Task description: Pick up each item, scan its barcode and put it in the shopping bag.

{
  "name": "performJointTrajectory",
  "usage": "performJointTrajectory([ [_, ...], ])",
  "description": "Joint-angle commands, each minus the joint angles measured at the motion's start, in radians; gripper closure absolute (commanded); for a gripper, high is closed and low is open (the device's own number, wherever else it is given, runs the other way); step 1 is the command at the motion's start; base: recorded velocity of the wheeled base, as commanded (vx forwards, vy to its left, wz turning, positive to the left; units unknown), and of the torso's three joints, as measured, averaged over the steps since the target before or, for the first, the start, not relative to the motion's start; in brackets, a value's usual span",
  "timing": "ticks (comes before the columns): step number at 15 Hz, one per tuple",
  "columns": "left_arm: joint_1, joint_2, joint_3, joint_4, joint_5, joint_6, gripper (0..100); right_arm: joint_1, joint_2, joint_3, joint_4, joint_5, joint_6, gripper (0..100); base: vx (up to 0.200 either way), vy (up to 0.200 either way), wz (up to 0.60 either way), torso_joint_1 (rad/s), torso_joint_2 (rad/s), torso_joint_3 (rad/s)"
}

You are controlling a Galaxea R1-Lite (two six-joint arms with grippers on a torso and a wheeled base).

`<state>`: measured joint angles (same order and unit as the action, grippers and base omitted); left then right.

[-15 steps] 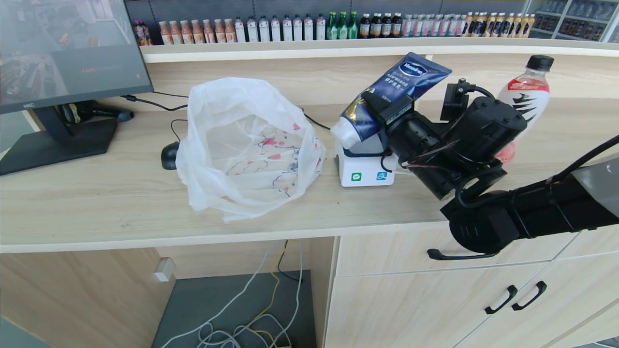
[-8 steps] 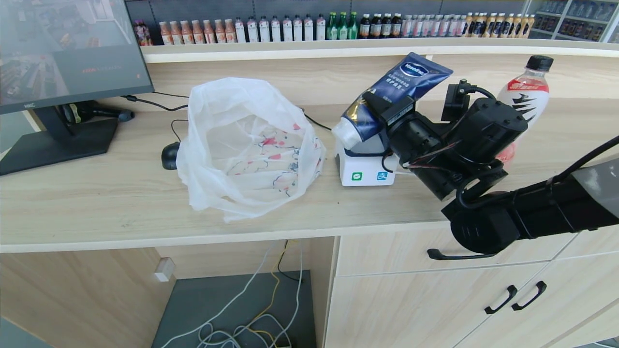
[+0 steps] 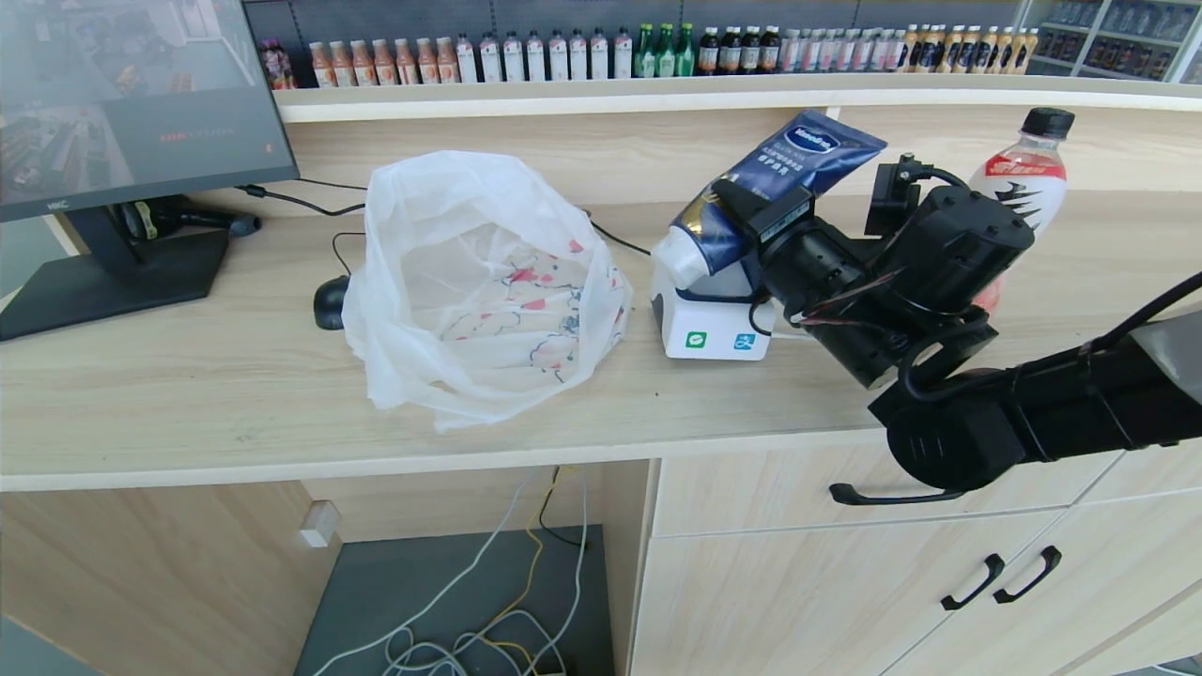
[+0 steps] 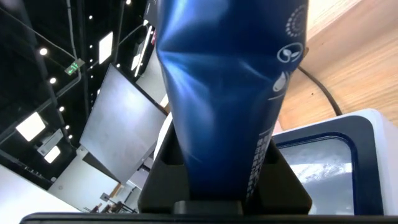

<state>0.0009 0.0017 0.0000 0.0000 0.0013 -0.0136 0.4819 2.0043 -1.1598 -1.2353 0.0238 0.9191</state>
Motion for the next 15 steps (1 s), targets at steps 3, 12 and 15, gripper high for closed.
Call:
performJointTrajectory([
  [3,0.001,0.000,0.000,0.000,0.000,0.000,0,-0.002,-0.018,0.031,0.005,-0.024,0.009,100,0.000,0.000,0.00,0.000,0.00,0.000],
  [12,0.001,0.001,0.000,0.000,0.000,0.000,0,-0.003,-0.033,0.074,0.004,-0.025,0.027,100,0.000,0.000,0.00,0.000,0.00,0.000],
  [15,0.001,0.000,0.000,0.000,0.000,0.000,0,-0.003,-0.033,0.074,0.004,-0.027,0.027,100,0.000,0.000,0.00,0.000,0.00,0.000],
])
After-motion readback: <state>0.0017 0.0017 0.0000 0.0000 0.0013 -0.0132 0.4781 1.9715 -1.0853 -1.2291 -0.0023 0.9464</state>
